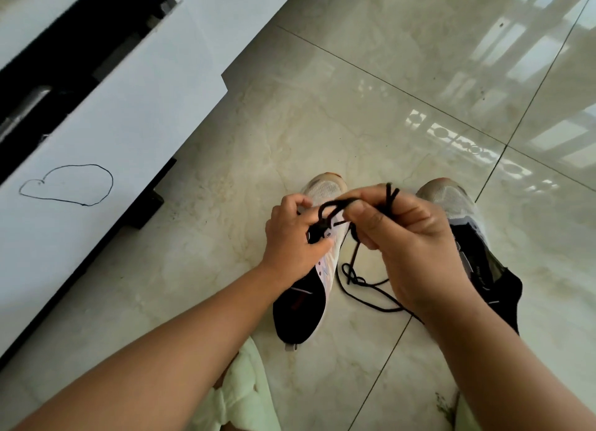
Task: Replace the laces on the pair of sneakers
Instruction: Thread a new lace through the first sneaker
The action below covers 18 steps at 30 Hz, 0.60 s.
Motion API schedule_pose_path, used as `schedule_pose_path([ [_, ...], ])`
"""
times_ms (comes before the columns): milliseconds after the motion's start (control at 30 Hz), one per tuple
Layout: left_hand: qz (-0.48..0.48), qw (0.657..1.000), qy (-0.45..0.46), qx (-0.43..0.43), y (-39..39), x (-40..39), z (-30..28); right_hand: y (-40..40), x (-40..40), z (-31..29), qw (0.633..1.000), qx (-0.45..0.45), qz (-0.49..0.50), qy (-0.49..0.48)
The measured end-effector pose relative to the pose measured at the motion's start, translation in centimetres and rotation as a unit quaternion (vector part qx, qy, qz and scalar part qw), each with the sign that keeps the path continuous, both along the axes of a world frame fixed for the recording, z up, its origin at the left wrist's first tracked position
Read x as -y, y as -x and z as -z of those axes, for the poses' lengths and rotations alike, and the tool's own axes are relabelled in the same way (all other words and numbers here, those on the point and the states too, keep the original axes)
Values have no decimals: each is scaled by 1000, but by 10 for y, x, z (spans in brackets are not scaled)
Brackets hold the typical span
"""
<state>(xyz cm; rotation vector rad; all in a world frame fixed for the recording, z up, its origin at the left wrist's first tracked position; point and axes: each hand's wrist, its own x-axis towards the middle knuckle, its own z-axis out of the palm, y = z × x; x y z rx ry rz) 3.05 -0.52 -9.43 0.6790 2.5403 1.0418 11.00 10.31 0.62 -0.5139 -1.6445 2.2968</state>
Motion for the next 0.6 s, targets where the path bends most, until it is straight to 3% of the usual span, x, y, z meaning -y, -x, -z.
schedule_pose_path([
  [100, 59, 998, 25, 10, 4, 5, 5, 2, -12, 15, 993, 89, 63, -51],
  [233, 61, 997, 1, 53, 9, 4, 2, -1, -21, 42, 960, 220, 124, -119],
  [367, 113, 993, -39, 1, 14, 7, -3, -4, -19, 60, 886, 321, 80, -325],
  [467, 102, 992, -56, 40, 19, 7, -12, -3, -7, 66, 861, 273, -6, -429],
  [600, 17, 990, -93, 108, 21, 9, -17, 4, 10, 78, 868, 244, -75, -426],
])
